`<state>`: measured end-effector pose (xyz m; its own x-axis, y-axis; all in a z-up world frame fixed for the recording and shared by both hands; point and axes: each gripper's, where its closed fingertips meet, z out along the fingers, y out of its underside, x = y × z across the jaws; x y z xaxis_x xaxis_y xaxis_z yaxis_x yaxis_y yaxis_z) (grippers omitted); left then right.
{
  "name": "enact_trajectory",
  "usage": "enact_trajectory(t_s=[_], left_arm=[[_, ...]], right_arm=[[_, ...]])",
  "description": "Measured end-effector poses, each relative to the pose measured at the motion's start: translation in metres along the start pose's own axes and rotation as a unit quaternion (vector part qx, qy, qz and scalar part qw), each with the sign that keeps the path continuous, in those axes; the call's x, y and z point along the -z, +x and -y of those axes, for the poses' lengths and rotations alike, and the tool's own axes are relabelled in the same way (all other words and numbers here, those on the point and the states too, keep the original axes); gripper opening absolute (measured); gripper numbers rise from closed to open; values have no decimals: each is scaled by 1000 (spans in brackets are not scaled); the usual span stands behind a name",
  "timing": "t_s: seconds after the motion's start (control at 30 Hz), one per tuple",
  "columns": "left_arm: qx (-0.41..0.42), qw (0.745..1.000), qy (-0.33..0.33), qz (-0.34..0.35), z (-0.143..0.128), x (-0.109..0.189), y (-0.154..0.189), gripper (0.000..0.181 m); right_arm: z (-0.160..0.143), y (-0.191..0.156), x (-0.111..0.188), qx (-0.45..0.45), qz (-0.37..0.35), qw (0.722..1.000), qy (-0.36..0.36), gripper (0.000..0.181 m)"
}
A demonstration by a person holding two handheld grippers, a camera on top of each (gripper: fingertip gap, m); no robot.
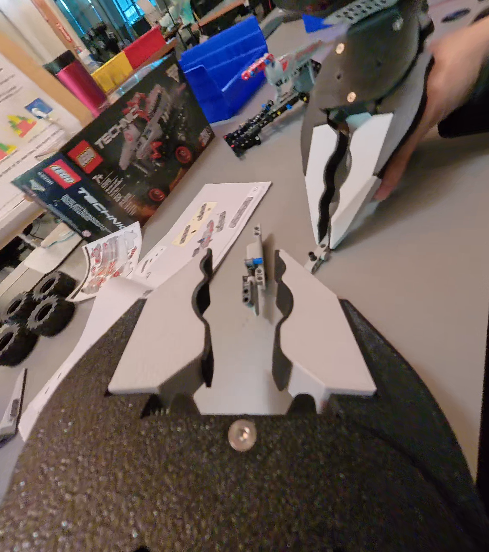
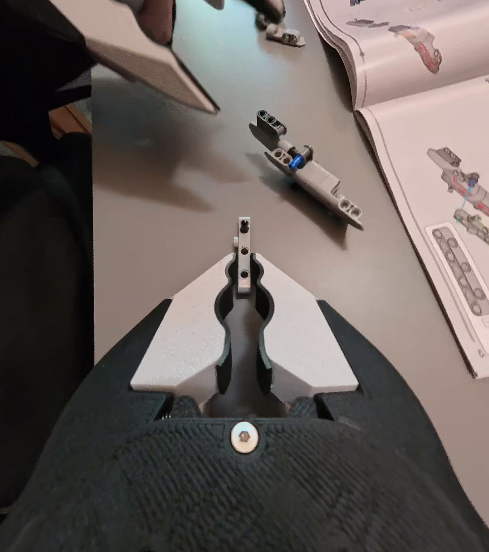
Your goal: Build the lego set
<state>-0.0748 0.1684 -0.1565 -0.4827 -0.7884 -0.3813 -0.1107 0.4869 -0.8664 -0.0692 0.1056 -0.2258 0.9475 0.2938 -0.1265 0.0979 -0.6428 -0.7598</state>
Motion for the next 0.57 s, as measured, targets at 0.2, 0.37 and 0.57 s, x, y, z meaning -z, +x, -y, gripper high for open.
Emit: enact_trajectory(t_s=[0.2,0.37,0.57], left_arm=[[67,997,23,-12,-13,17,-19,35],[115,992,22,-38,-22,24,-39,27],[189,973,116,-66,-4,15,-78,11]], right_arm=[[5,-3,-11,53,-24,998,-26,19],[-4,7,12,68,-34,996,-48,28],[4,81,44,10,-99,995,6,28]])
